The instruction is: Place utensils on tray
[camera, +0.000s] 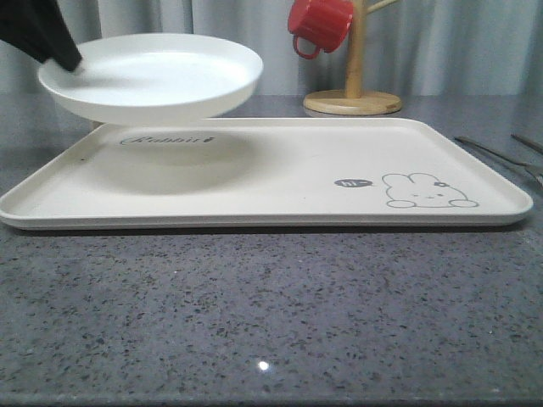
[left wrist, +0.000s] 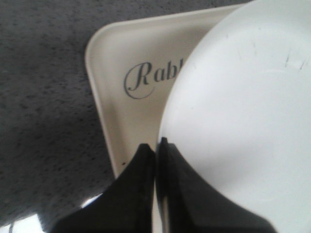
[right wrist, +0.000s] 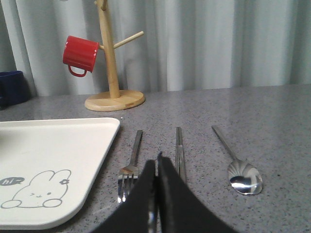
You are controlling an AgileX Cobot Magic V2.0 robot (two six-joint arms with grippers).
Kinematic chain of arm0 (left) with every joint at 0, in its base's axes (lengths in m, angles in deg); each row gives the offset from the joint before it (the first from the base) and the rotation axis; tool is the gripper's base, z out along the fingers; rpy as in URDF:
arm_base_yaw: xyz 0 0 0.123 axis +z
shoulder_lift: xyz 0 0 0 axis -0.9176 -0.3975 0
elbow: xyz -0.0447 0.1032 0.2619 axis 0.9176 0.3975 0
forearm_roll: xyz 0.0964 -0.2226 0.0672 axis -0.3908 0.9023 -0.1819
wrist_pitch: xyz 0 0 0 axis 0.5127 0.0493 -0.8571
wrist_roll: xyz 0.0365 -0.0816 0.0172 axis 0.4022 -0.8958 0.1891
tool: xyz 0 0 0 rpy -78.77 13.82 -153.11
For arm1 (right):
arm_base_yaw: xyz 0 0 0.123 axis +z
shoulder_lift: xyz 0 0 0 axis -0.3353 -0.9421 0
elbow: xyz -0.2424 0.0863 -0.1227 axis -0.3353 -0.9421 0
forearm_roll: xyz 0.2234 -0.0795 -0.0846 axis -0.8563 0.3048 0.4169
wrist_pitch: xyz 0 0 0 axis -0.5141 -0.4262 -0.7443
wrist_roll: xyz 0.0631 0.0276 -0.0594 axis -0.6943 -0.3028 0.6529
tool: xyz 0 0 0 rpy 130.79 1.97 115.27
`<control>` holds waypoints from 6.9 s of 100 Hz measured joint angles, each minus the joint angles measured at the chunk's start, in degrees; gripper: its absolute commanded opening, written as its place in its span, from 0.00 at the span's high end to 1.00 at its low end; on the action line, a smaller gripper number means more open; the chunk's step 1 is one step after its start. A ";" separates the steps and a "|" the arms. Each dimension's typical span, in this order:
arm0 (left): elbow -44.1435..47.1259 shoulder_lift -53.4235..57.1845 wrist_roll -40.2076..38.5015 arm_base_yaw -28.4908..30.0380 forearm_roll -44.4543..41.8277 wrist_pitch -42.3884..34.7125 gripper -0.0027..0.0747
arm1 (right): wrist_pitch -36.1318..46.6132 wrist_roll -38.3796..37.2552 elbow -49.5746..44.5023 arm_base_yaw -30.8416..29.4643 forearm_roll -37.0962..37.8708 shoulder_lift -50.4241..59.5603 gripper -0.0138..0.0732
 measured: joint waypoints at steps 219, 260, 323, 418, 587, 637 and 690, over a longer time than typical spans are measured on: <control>53.84 63.99 -0.59 0.73 -7.39 -37.52 0.55 | 0.00 0.00 0.00 0.00 0.00 0.00 0.92; 61.74 82.32 -0.59 0.73 -11.34 -37.92 0.82 | 0.00 0.00 0.00 0.00 0.00 0.00 0.92; 61.74 83.22 -0.59 0.73 -12.59 -38.02 0.99 | -17.67 0.00 17.46 0.00 0.00 -5.13 0.92; 61.74 83.22 -0.59 0.73 -12.59 -38.02 0.99 | -41.61 0.00 47.49 0.00 -0.46 -51.48 0.32; 61.74 83.22 -0.59 0.73 -12.71 -38.02 0.99 | -43.98 6.77 70.75 5.66 -3.57 -96.22 0.90; 61.74 83.22 -0.59 0.73 -12.71 -38.02 0.99 | -51.41 -6.52 81.02 15.44 -3.47 -93.06 0.90; 61.74 83.22 -0.59 0.73 -12.71 -38.02 0.99 | -42.62 -26.18 81.12 30.32 5.58 -100.76 0.90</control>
